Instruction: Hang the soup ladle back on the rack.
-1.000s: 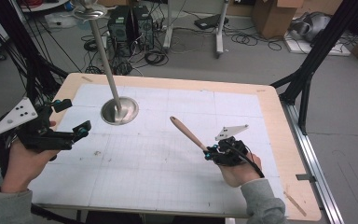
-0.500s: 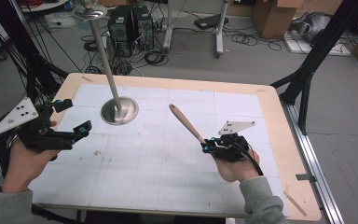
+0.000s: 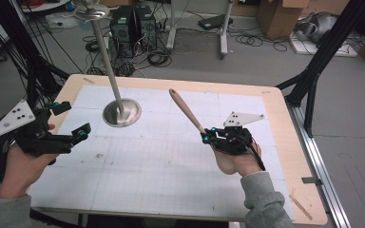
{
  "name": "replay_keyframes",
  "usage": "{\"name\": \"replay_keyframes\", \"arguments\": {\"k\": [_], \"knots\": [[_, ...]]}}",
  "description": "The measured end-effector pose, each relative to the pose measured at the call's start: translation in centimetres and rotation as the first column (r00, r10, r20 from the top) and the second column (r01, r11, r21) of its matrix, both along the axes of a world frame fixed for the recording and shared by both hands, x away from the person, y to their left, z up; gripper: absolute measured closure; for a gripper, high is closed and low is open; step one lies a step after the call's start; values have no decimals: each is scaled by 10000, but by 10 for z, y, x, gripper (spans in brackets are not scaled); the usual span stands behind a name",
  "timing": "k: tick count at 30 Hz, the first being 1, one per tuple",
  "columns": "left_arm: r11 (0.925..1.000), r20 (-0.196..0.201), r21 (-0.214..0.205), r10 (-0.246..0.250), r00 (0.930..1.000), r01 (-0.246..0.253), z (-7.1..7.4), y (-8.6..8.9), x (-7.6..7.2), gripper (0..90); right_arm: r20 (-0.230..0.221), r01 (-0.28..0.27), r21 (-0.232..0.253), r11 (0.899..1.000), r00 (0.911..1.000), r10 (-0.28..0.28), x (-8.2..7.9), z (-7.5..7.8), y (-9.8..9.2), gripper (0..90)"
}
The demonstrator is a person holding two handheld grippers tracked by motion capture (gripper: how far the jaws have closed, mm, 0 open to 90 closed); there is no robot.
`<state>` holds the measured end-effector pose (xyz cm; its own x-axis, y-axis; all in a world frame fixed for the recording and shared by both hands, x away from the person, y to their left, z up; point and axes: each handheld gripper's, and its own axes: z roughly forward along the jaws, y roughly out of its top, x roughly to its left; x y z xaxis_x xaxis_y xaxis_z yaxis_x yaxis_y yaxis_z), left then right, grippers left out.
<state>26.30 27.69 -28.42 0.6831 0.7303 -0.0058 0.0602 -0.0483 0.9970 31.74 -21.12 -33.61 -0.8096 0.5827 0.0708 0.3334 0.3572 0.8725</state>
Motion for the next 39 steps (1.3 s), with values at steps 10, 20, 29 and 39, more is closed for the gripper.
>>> {"name": "replay_keyframes", "arguments": {"k": [10, 20, 29, 39], "knots": [[10000, 89, 68, 41, 10000, -42, 2, 2, -5, 29, 523, -354, 433, 9984, 9981, 331, 9, 28, 22, 784], [10000, 167, 6, 15, 9999, -15, 2, 7, -7, 29, 988, -401, 629, 9972, 9945, 338, 28, 39, 44, 784], [10000, 167, -56, 35, 9999, -34, 3, 7, -8, 29, 1200, -264, 790, 9965, 9926, 168, 39, 46, 60, 784], [9999, 197, -167, 40, 9998, -37, 4, 8, -10, 29, 1395, -338, 944, 9950, 9900, 203, 55, 58, 81, 784]]}}
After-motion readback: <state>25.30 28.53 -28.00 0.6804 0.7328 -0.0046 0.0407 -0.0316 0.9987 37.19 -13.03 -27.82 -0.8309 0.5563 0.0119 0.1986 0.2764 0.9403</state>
